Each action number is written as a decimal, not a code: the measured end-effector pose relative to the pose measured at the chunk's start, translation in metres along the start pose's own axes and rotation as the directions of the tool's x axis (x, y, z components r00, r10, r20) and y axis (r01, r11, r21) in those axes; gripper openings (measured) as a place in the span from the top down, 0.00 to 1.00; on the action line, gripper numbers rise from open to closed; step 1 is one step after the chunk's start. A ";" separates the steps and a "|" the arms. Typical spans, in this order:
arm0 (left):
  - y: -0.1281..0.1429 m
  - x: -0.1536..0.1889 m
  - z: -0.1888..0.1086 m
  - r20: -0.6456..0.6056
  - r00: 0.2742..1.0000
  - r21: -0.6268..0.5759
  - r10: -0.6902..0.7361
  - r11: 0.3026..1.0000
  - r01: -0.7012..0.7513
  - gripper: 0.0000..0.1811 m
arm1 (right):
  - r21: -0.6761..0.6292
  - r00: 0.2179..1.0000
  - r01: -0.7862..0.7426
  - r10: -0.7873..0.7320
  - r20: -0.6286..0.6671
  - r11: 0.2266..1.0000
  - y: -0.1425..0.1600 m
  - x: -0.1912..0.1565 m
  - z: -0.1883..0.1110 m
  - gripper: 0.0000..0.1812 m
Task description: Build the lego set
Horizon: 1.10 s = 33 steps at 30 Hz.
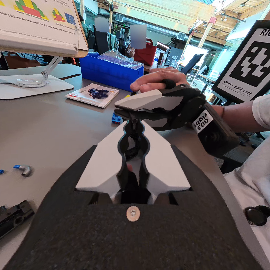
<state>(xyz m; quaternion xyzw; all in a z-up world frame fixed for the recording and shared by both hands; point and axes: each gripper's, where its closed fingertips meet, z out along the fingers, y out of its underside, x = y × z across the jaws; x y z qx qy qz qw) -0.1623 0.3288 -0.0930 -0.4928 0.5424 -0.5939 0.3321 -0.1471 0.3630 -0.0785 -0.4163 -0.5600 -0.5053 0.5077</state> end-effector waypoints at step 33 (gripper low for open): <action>0.014 -0.004 -0.004 0.194 0.562 -0.145 0.804 0.590 -0.794 0.96 | -0.245 -0.155 -0.967 0.918 0.366 -0.066 0.085 0.022 -0.003 0.95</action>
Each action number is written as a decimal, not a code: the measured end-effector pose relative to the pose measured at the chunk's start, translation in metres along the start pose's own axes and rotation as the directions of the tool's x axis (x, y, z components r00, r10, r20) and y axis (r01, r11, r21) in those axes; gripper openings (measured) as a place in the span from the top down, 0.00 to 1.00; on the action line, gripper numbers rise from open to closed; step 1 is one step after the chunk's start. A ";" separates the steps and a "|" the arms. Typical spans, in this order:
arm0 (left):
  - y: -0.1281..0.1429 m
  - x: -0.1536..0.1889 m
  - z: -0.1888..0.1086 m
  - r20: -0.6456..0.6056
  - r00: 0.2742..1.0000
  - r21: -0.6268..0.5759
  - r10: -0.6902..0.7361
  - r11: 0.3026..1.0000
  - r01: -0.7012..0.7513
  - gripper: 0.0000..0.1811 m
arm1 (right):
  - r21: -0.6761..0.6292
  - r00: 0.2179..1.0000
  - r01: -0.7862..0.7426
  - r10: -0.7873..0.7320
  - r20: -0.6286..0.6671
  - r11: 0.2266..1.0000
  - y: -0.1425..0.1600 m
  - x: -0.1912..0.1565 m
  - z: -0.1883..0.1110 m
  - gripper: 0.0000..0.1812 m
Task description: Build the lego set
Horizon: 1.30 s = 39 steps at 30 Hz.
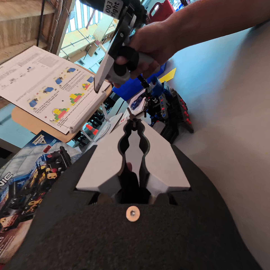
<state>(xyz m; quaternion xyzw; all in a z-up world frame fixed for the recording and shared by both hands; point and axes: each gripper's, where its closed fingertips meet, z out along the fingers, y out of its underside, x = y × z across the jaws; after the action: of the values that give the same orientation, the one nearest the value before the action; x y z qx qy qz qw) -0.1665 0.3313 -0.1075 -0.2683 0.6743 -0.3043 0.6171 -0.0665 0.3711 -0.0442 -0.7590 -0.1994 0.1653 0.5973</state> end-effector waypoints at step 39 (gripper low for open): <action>0.142 -0.018 -0.115 0.355 0.845 -0.670 -0.401 0.521 0.529 0.96 | 0.273 0.996 0.079 -0.063 -0.068 0.959 0.049 -0.126 -0.079 0.97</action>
<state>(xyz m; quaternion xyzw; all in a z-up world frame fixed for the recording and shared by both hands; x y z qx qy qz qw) -0.2771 0.4491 -0.1942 -0.6899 0.5904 -0.1323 0.3974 -0.1312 0.2313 -0.0721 -0.6653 -0.1839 0.1479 0.7083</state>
